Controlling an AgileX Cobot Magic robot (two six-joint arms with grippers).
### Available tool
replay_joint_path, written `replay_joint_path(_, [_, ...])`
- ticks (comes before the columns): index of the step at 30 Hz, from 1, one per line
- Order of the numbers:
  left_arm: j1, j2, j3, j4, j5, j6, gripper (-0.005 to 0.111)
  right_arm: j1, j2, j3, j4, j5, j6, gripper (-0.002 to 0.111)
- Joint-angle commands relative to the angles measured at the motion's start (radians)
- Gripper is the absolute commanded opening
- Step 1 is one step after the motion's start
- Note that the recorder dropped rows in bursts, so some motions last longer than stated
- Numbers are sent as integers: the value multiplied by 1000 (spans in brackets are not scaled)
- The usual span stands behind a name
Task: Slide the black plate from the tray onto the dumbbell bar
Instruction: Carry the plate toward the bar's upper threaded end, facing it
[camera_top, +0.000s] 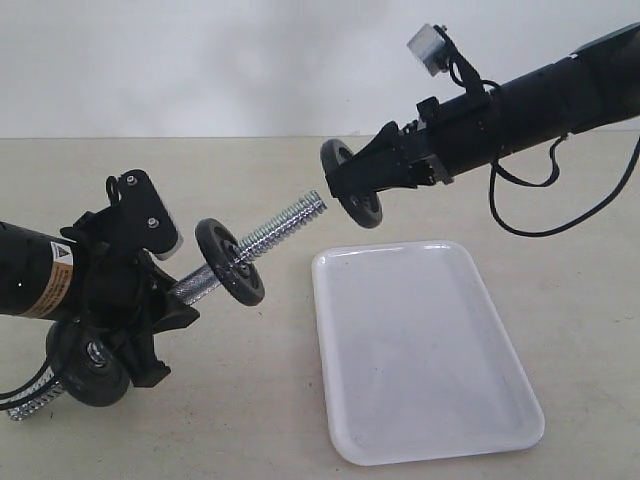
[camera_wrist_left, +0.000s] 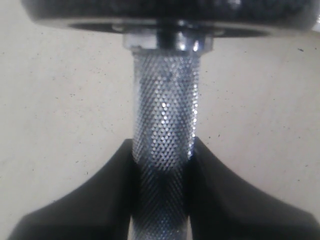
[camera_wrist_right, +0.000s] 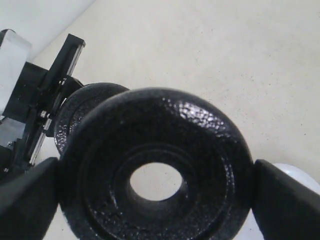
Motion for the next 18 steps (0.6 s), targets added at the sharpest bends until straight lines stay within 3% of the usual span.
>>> replay_joint_path(1, [-3, -50, -38, -37, -2, 9, 4, 2, -16, -11, 80, 34, -6, 0])
replay_joint_path(12, [-3, -50, -38, -43, -49, 43, 4, 2, -16, -11, 83, 34, -1, 0])
replay_joint_path(18, [-3, -50, -38, -198, -106, 194, 4, 2, -16, -11, 82, 34, 3, 0])
